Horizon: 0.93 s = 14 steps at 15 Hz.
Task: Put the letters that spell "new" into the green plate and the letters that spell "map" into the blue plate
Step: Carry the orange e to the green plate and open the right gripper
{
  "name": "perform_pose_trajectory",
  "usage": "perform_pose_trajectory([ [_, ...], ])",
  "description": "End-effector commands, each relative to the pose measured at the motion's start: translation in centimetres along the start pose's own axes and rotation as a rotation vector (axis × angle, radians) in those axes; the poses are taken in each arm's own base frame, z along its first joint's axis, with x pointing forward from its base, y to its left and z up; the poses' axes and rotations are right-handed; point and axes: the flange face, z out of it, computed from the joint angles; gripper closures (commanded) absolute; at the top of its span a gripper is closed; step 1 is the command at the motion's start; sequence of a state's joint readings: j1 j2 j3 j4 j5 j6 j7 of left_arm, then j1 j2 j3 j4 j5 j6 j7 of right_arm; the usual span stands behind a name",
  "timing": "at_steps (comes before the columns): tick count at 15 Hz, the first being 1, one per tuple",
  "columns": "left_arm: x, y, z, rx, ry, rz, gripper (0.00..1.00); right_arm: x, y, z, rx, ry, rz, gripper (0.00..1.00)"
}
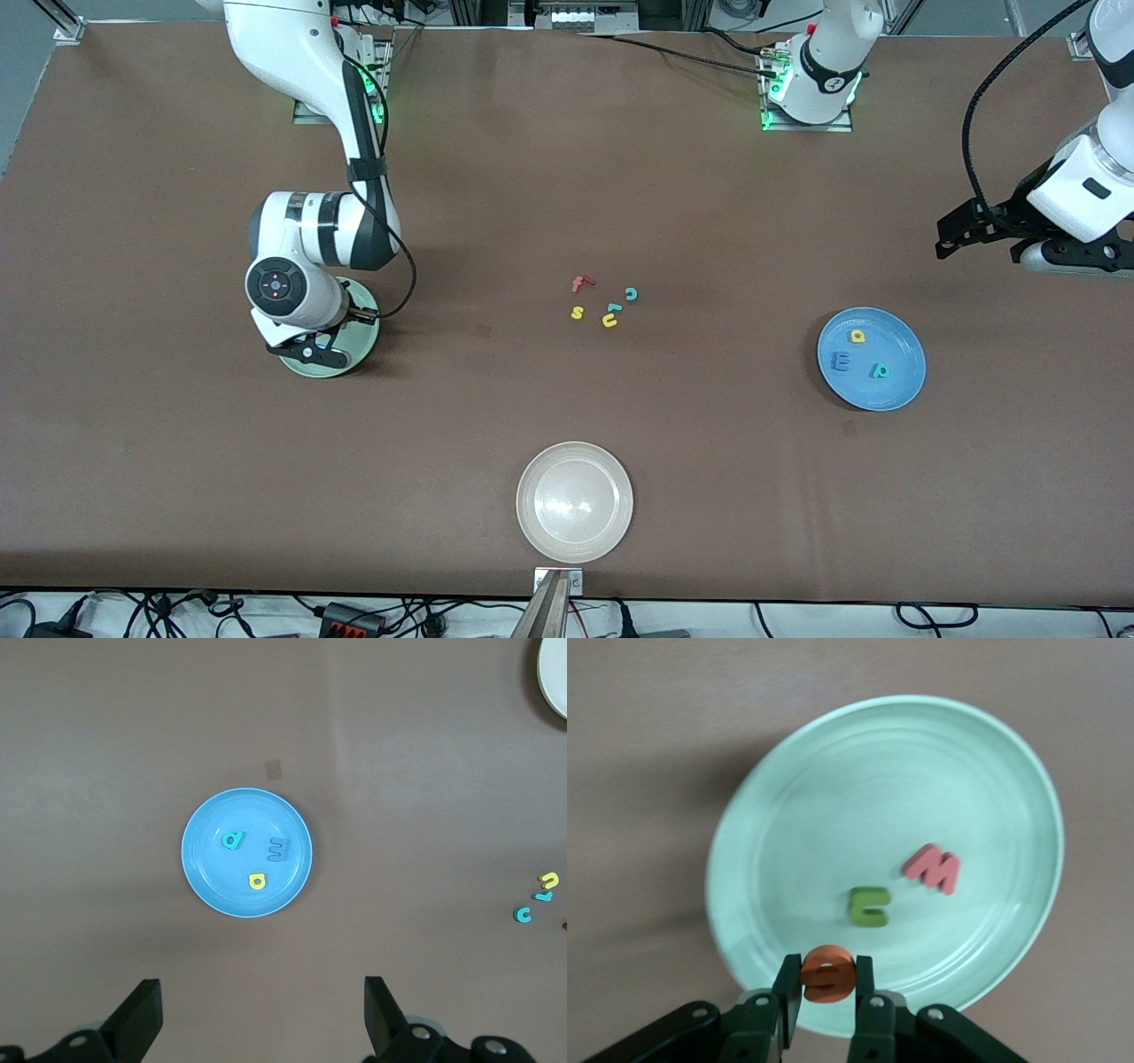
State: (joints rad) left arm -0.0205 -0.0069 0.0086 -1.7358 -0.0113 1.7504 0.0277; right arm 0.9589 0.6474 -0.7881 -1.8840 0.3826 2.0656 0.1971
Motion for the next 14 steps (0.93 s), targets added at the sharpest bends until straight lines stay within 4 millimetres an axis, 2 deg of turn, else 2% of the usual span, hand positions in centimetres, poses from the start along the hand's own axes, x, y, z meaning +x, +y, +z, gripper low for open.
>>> perform_pose_trajectory([
  [1,0.1,0.3,-0.7,0.02,0.004,0.022,0.0,0.5,1.3,0.2,0.01,-0.01,-0.017,1.0],
  [8,0.4,0.4,-1.0,0.02,0.007,0.027,0.0,0.7,-0.1,0.9,0.038,0.019,-0.001,1.0],
  [14,0.3,0.4,-1.0,0.02,0.004,0.027,0.0,0.2,-2.3,2.1,0.079,0.014,0.005,1.0],
])
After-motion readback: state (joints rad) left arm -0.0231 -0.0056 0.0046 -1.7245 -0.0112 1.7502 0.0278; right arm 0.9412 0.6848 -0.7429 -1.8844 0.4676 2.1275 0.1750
